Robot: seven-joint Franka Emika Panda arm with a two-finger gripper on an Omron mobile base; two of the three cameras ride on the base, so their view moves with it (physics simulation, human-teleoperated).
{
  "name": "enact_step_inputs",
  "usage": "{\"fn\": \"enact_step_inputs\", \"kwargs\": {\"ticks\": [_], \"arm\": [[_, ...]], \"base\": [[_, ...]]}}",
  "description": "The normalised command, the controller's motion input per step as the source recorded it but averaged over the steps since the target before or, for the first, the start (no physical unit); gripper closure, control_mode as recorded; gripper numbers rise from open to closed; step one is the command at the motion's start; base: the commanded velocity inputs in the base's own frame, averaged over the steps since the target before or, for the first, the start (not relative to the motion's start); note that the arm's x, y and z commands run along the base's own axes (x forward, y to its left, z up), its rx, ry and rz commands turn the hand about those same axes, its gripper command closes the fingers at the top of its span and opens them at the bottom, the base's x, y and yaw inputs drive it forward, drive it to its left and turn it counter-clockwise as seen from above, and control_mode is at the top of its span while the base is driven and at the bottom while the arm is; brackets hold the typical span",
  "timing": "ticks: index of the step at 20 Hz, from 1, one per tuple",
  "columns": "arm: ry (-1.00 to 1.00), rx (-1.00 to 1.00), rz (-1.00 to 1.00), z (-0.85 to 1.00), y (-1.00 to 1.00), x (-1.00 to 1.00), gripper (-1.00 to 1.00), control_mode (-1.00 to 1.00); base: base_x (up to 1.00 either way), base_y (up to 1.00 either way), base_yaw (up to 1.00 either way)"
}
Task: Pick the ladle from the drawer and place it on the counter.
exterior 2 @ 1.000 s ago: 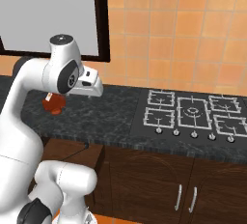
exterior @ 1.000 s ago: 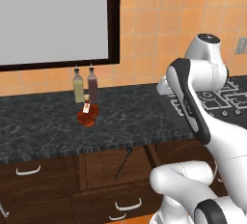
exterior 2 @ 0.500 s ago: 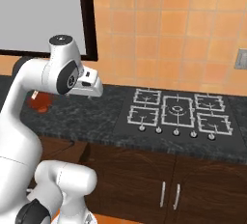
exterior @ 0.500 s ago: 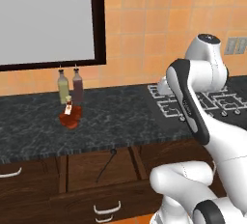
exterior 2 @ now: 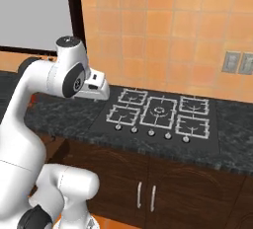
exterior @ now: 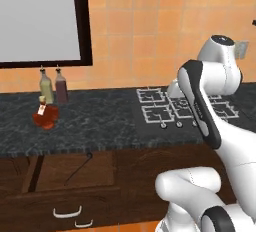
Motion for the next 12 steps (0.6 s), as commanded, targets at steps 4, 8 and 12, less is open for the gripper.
{"fn": "enact_step_inputs", "kwargs": {"ticks": [4,8,12], "arm": [[0.0,0.0,0.0,0.0,0.0,0.0,-1.0,1.0],[0.01,-0.01,0.08,-0.02,0.12,-0.05,-1.0,-1.0],[0.08,-0.03,0.27,-0.14,0.96,-0.08,-1.0,-1.0]], "base": [[0.0,0.0,0.51],[-0.05,0.03,0.32],[0.0,0.0,0.0]]}}
